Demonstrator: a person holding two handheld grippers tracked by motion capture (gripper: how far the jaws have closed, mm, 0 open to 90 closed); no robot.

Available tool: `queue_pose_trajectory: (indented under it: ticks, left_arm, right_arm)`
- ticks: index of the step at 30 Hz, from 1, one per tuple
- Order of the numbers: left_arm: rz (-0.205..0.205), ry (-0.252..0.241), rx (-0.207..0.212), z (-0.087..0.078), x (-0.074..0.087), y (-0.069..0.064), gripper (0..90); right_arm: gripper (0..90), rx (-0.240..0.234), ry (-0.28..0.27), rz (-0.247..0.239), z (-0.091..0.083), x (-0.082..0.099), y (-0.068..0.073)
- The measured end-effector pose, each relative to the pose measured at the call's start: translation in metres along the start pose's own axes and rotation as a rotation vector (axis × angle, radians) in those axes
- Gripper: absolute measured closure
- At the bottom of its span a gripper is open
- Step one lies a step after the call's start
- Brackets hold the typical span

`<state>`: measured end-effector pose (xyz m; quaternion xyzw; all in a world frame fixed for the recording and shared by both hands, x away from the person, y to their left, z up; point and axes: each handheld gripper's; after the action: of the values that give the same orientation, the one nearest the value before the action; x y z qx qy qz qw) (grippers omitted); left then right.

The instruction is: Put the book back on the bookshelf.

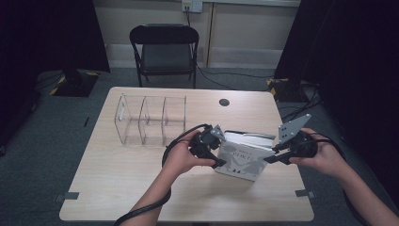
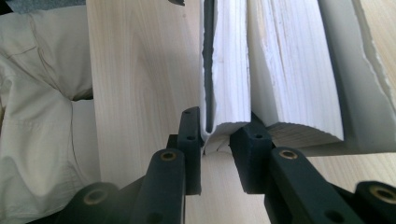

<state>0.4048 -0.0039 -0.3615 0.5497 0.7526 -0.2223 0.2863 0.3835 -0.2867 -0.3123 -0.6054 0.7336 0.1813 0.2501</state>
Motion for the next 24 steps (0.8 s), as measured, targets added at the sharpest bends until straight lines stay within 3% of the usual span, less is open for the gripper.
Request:
queue_pose_trajectory:
  ticks: [11, 13, 16, 20, 24]
  left_arm:
    - [0.052, 0.0, -0.025, -0.001, -0.013, 0.003, 36.7]
    - [0.065, -0.042, -0.018, 0.0, -0.017, 0.004, 36.9]
    - [0.081, -0.035, -0.024, 0.001, -0.02, 0.001, 37.2]
    - [0.058, -0.032, -0.03, -0.001, -0.022, -0.002, 39.4]
    - [0.073, -0.042, -0.038, 0.0, -0.021, -0.004, 39.8]
  right_arm:
    - [74.6, 0.001, 0.009, -0.003, 0.001, -0.001, 0.0]
    - [74.5, 0.0, 0.009, -0.002, 0.001, 0.0, 0.0]
    - [73.4, 0.003, 0.007, 0.004, 0.001, 0.0, 0.0]
    - [72.2, 0.005, 0.005, 0.011, 0.002, 0.001, 0.0]
    - [70.3, -0.004, -0.021, 0.017, 0.002, 0.006, 0.0]
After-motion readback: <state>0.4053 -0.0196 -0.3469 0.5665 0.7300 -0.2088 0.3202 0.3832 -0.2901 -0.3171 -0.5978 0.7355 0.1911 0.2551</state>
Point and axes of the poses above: each handheld gripper's, and its own axes: z roughly forward along the jaws, x roughly out of its underside, y roughly to its left, and after that the axes turned 3 degrees about -y, right-handed
